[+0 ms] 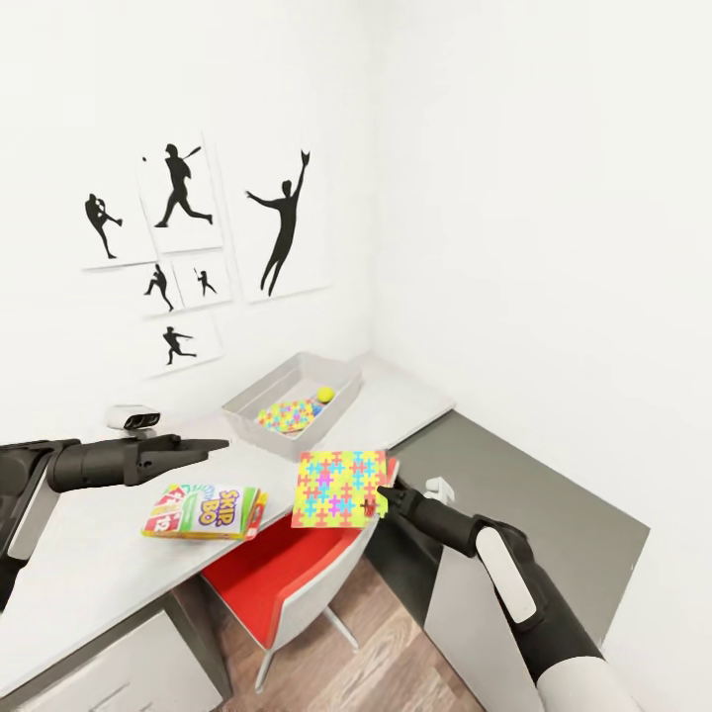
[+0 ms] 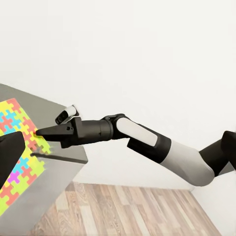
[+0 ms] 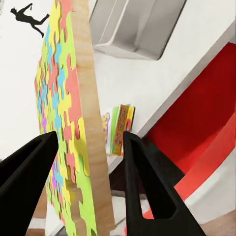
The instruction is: Put all the toys in the child's room - the three board games (two on the bed and one on the table), the two jigsaw puzzles on the table, and the tennis ball on the table - inside the toy box on the table in the child's room.
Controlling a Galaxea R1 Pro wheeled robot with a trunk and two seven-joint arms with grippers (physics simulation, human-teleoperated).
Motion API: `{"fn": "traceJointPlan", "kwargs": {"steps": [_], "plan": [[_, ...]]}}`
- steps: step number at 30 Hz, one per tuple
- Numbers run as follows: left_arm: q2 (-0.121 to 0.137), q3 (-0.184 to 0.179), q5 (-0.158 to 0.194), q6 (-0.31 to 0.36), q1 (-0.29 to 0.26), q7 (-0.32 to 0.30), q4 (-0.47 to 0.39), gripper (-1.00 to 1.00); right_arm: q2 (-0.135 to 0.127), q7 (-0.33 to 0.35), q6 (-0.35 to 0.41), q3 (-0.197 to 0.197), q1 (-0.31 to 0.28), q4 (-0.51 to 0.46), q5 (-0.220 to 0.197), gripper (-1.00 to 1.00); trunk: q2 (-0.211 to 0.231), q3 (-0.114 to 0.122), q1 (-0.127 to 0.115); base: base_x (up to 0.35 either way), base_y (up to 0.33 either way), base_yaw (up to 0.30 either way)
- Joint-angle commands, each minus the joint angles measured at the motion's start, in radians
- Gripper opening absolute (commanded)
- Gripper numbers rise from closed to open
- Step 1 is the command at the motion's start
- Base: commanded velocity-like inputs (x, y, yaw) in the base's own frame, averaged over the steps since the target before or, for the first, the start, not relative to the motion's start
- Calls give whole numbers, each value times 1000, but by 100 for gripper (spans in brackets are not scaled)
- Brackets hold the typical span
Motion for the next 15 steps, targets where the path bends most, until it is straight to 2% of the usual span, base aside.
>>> {"fn": "traceJointPlan", "kwargs": {"steps": [1,5,15], "plan": [[0,0,0,11,-1,-4,0,100,0,1,5,-1,-1,0,-3,-100,-2,-2,1,0,2,272],[0,1,0,11,-1,-4,0,100,0,1,5,-2,-1,-1,-3,-100,-2,0,1,0,1,194],[0,1,0,11,-1,-4,0,100,1,0,5,0,-1,-1,-3,-100,-2,0,1,0,0,19]]}}
